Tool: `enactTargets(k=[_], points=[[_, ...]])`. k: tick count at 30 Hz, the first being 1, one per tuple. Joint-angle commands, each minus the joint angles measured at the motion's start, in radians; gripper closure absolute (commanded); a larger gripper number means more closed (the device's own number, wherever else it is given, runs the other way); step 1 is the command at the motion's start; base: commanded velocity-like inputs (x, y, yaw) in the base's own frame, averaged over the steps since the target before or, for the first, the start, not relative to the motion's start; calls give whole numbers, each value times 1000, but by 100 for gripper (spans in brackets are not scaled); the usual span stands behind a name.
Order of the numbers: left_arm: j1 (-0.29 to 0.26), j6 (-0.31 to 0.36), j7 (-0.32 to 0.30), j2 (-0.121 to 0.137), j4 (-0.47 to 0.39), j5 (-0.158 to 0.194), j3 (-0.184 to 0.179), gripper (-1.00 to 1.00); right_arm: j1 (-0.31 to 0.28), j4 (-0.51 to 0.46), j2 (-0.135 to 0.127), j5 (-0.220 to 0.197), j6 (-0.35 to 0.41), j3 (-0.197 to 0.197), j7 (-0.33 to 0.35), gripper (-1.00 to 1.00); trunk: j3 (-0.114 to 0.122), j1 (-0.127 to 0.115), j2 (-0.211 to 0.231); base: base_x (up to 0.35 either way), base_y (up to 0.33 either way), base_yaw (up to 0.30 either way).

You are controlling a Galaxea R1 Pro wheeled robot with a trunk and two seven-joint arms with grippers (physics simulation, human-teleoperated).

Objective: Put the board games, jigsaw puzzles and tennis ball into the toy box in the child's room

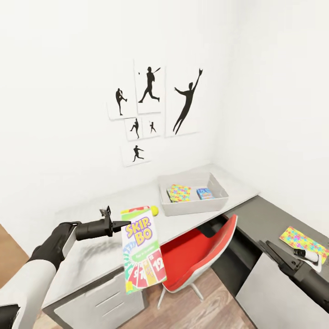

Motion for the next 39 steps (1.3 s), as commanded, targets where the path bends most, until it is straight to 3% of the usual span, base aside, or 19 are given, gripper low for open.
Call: enactTargets(k=[1, 12, 39], points=[[-1, 11, -3, 0, 0, 1, 1, 100, -1, 1, -1, -5, 6, 0, 0, -100, -2, 1, -2, 30, -344, 0], [-1, 11, -2, 0, 0, 1, 1, 100, -1, 1, -2, -5, 7, 0, 0, -100, -2, 1, -2, 179, -274, 0], [1, 10, 0, 0, 0, 1, 1, 100, -1, 1, -1, 1, 6, 1, 0, -100, -2, 1, -2, 280, -81, 0]])
